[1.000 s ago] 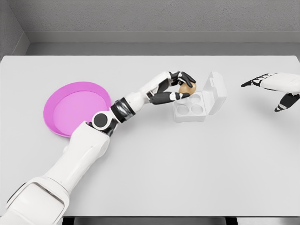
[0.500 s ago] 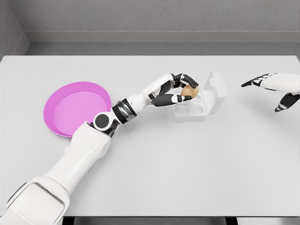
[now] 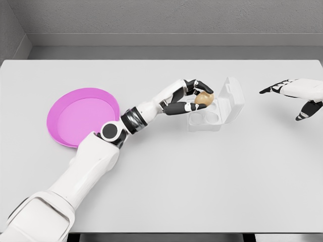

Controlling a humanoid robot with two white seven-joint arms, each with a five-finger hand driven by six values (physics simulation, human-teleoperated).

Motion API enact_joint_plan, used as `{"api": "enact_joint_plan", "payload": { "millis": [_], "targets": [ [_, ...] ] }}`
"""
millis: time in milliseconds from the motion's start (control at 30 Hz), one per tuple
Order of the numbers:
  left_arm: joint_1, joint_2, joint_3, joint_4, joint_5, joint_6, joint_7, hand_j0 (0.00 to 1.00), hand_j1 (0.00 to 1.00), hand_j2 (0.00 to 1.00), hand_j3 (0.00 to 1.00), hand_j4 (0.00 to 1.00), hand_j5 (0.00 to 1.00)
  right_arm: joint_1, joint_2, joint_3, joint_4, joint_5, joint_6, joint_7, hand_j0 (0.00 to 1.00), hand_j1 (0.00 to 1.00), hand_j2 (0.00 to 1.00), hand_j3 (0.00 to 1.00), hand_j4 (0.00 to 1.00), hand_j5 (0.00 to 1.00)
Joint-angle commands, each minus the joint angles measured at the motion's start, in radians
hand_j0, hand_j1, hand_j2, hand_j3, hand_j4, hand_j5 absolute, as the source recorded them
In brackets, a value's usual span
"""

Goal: Pack egg into the box and close the box lid

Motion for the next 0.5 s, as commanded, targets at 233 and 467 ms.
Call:
{"api": "enact_joint_plan", "payload": {
  "millis": [233,467],
  "targets": [
    [0.006,0.0,0.002,-0.008,-0.004,0.001,0.003,0.56,0.56,0.56,0.56,0.56,0.56,0.0,-0.002,0.0,0.0,-0.003,0.002,0.0,1.0,1.0,1.0,1.0,1.0,1.0],
    [0.006,0.0,0.002,-0.008,-0.002,0.001,0.003,0.65,0.65,0.65,0.65,0.65,0.65,0.0,-0.002,0.0,0.0,-0.003,0.002,0.0,1.0,1.0,1.0,1.0,1.0,1.0]
  ]
}}
